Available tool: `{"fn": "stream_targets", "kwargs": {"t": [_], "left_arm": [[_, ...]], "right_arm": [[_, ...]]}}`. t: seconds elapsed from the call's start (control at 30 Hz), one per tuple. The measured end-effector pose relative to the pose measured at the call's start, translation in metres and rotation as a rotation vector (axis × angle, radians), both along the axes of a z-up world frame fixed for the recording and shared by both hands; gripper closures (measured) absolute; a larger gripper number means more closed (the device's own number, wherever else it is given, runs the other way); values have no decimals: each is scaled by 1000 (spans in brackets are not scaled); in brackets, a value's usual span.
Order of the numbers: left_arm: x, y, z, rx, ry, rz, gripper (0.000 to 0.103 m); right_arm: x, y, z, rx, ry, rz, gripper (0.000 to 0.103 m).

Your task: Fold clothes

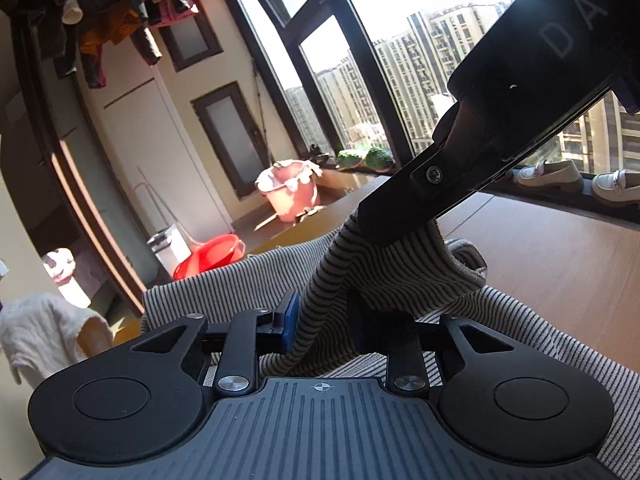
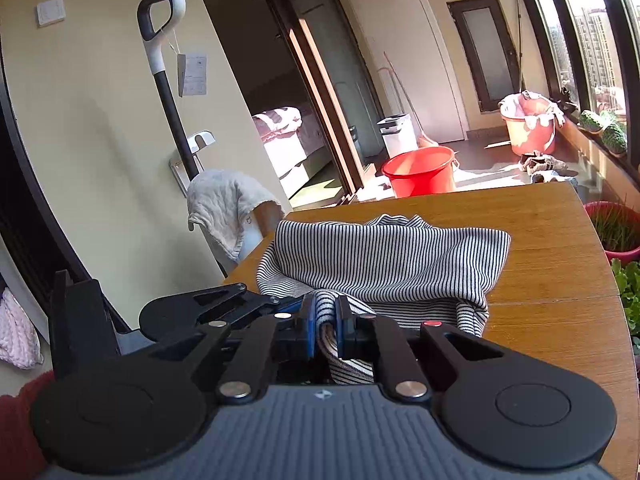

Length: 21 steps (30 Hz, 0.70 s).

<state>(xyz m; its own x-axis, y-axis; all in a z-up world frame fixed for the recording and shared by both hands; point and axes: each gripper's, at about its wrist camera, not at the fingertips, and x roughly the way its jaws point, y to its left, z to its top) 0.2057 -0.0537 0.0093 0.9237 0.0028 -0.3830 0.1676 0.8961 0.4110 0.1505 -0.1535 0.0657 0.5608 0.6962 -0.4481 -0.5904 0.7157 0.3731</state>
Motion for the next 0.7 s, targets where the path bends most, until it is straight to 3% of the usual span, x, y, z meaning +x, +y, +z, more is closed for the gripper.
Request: {"fn": "stream_targets", "kwargs": {"t": [0.07,0.17,0.23,0.27,0.4,0.7], "left_arm": [[-1,16,3,-22,-3,15,85],[-8,55,6,-83,-3,53,87],[-10,80,8,-117,-1,84,87],[-11,92,8,-131,1,101,87],[-17,133,11,-176,-7,190,93],[-56,239,30,-332,-46,386,95]], "right_arm": [[7,4,0,8,7,3,93],[24,10,2,40,15,-11,83],[39,18,2,33,3,-44,51],[46,24,2,19,-5,-59,48],[80,61,-6,-77,-18,-75,48],[120,144,-24,-218,-60,-56,45]]}}
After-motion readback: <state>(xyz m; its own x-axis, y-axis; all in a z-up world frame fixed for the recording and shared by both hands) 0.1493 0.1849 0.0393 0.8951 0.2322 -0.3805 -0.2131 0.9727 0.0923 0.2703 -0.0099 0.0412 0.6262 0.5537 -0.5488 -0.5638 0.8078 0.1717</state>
